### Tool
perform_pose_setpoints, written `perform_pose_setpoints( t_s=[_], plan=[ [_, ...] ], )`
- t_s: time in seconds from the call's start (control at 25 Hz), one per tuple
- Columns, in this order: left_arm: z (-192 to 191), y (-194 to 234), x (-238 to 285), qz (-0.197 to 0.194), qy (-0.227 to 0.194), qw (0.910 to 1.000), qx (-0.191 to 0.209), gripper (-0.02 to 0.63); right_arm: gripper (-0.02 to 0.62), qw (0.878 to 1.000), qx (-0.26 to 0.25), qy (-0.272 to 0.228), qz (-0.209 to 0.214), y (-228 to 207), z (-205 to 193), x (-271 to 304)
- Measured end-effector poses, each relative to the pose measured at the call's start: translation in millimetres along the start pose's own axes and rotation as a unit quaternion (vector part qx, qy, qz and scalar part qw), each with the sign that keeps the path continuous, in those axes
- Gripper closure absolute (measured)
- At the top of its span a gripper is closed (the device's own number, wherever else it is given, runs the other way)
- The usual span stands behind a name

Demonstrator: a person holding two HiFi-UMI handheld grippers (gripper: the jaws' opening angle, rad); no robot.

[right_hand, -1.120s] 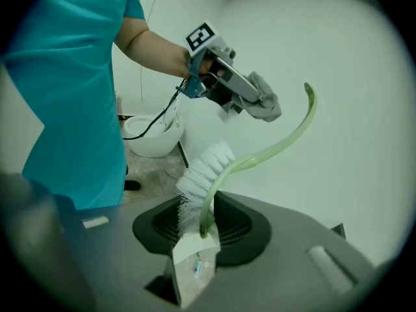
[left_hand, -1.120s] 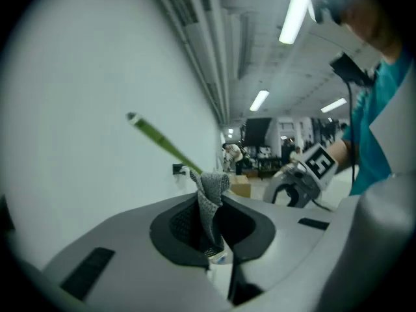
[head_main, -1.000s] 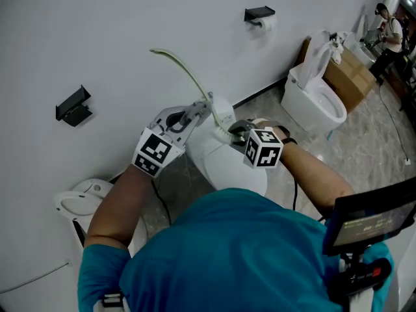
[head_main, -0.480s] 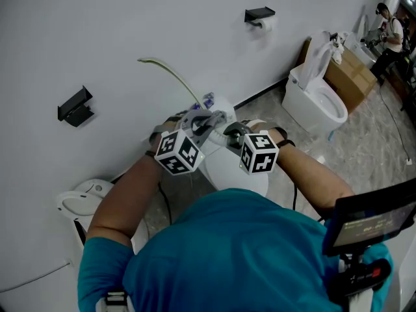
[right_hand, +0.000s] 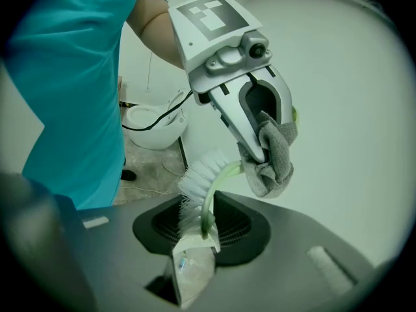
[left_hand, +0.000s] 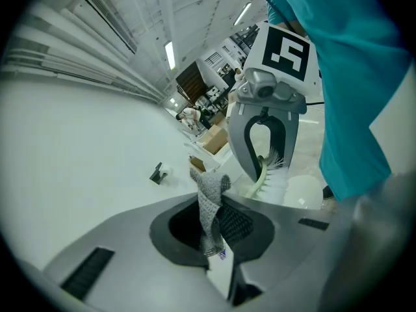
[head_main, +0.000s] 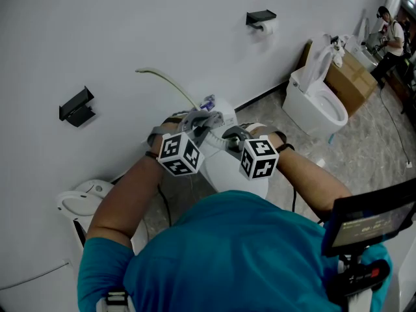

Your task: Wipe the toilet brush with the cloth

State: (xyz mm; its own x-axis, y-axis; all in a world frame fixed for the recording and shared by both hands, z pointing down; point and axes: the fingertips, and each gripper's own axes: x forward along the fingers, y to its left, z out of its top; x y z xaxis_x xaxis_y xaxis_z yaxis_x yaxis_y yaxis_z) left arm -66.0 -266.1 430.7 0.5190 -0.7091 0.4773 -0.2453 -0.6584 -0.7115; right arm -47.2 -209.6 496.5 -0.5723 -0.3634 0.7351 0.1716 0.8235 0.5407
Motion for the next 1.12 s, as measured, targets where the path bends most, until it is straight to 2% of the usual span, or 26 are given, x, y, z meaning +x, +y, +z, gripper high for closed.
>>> perform_pose_setpoints(
  t_s=[0.56, 1.12],
  plan=[
    [-8.3, 18.5, -8.6, 0.022, 0.017, 0.9993, 0.024, 0.568, 0.495, 1.0, -0.021, -0.002, -0.021, 1.3, -1.8, -0.9],
    [-16.6, 41.0, -17.6, 0.048, 0.029, 0.9981, 0.026, 0.568, 0.495, 0.999, -0.021, -0.005, -0.025, 3.1, -2.6, -1.4]
  ],
)
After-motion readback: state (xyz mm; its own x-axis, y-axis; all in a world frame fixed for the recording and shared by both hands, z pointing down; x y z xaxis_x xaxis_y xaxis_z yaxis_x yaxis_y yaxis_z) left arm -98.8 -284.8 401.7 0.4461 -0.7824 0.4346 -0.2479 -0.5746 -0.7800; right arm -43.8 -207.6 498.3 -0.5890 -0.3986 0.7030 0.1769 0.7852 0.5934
